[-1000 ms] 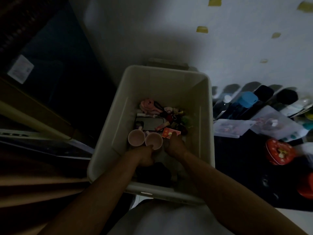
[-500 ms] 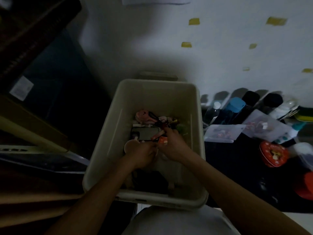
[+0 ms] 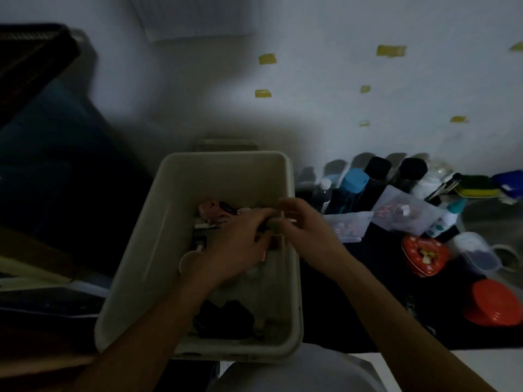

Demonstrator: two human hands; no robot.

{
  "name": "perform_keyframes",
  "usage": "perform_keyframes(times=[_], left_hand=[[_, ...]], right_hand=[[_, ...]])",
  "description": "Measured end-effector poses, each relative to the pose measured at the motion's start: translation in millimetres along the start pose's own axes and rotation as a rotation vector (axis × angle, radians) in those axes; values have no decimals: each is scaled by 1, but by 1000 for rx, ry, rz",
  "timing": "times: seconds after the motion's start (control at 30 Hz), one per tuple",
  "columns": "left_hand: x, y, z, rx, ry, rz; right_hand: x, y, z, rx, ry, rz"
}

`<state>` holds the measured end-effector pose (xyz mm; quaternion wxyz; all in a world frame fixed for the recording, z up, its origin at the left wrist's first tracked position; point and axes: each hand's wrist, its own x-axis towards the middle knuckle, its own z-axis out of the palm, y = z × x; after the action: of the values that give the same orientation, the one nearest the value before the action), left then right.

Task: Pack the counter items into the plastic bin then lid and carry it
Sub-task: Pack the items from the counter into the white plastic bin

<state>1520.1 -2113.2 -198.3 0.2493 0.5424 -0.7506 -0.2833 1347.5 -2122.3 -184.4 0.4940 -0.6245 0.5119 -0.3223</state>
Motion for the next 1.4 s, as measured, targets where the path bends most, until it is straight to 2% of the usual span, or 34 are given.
perform_keyframes(times=[0.2,0.4,0.67,0.93,1.07,1.17,1.27,1.4], left_hand=[[39,49,31,75,54,68],[78,85,82,60,-65,121],[109,123,162,-27,-234,55],[143,139,226,30,-364,-22],[157,141,262,-9,-413,-79],[167,144,282,-83,-428,-174],[170,139,304,-154,-445,-249],[165,132,325,-185,-498,-330]], right_hand=[[-6,18,-65,-16,118,23],[-20,62,-132,-14,193,95],[-46,125,-209,-97,336,232],[-53,172,-265,-112,357,360],[-47,205,-283,-145,317,428],[-41,229,-291,-234,285,391],[-34,252,-293,-397,202,324],[-19,293,-292,-666,35,365]])
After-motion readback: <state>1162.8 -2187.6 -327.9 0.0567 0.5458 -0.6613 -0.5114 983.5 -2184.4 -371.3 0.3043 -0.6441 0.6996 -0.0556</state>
